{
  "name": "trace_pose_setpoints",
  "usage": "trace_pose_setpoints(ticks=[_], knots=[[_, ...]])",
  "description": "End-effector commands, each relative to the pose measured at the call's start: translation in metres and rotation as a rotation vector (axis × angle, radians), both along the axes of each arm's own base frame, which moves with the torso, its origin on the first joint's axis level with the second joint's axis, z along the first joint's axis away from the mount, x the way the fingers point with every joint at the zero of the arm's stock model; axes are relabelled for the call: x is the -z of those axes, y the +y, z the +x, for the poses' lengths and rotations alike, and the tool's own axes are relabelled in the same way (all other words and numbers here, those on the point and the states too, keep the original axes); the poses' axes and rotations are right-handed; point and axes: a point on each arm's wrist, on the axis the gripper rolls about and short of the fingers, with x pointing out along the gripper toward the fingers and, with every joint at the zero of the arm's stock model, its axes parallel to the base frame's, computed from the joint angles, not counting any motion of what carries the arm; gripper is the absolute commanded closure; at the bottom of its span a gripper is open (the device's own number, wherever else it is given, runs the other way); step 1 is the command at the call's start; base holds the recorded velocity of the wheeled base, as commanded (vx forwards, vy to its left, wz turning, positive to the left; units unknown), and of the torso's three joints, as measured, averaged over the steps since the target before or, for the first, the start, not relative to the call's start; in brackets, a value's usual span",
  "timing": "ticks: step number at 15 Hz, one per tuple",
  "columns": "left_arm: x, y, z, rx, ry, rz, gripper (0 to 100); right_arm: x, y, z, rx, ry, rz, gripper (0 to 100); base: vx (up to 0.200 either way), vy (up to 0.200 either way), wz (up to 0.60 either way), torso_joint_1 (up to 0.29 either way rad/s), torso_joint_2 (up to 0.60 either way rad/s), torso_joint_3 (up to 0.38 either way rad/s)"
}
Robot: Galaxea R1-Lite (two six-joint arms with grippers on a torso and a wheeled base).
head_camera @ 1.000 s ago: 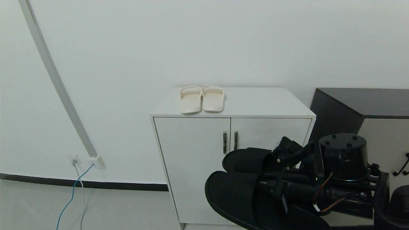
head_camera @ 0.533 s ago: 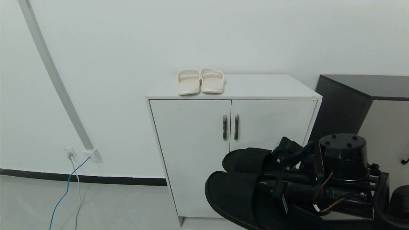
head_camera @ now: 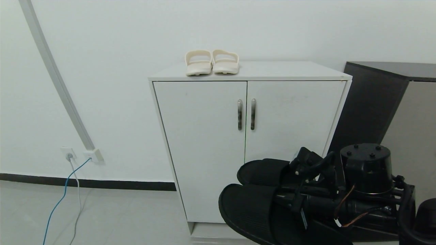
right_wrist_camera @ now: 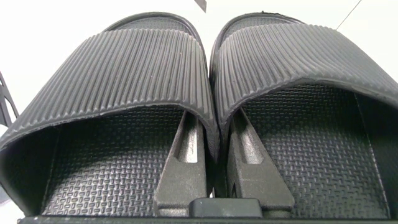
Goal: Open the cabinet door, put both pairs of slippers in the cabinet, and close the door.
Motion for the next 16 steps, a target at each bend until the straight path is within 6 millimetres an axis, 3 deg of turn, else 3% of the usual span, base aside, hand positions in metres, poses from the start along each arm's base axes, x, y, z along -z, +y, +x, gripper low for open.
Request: trace_pose_setpoints(ticks=[1,11,14,16], knots=[[0.000,0.000,0.000,-0.001,0.001,-0.002,0,0.001,0.000,0.000,0.000,-0.002,0.002,100,0.000,0.000,0.00,-0.002,0.39,0.339],[-0.003,0.000,0.000,0.002,-0.008,0.006,0,0.001,-0.001,-0.001,-0.007,-0.036,-0.010,100,0.000,0.000,0.00,-0.001,0.01,0.009],[-0.066,-0.001,0.002,0.071,-0.038,-0.055,0,0.003,-0.002,-0.003,-0.008,-0.046,-0.006,100,0.000,0.000,0.00,0.000,0.00,0.000],[-0.081,-0.004,0.026,0.175,0.080,-0.060,0,0.009,0.000,-0.001,-0.005,-0.044,-0.009,100,0.000,0.000,0.00,0.000,0.00,0.000]])
